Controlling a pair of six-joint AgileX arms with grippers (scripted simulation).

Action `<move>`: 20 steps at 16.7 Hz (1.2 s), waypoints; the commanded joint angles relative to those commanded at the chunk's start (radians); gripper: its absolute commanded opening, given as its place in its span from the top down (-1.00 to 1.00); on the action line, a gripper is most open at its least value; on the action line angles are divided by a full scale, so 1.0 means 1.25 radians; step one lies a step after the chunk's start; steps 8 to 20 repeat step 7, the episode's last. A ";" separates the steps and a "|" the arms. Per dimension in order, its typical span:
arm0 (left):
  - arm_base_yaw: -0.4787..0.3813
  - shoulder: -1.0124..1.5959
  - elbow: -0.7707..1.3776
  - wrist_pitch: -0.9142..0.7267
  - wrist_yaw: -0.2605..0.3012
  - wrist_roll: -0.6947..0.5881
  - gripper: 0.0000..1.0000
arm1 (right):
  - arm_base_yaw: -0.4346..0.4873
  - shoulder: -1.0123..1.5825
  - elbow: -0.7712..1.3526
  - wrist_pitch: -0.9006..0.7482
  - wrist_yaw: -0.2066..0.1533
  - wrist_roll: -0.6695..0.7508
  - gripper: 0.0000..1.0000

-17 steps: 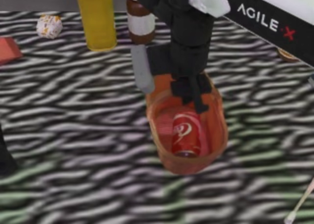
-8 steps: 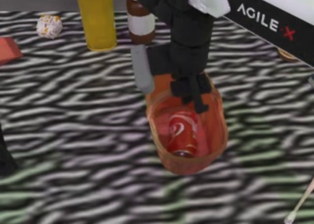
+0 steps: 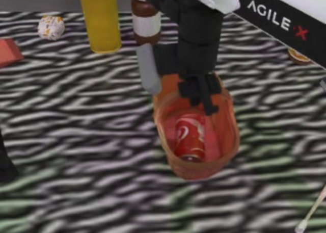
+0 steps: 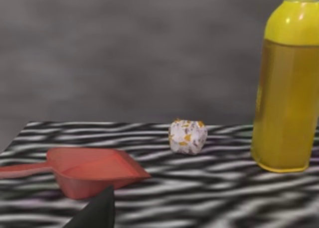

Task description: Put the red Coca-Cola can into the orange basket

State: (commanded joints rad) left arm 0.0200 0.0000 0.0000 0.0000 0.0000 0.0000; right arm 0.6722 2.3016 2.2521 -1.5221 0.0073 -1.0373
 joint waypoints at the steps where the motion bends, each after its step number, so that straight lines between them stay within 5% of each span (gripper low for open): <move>1: 0.000 0.000 0.000 0.000 0.000 0.000 -1.00 | -0.004 0.001 0.024 -0.023 0.000 -0.003 1.00; 6: 0.000 0.000 0.000 0.000 0.000 0.000 -1.00 | -0.017 -0.001 0.131 -0.130 -0.002 -0.022 1.00; 20: 0.000 0.000 0.000 0.000 0.000 0.000 -1.00 | -0.018 -0.001 0.134 -0.132 -0.002 -0.022 1.00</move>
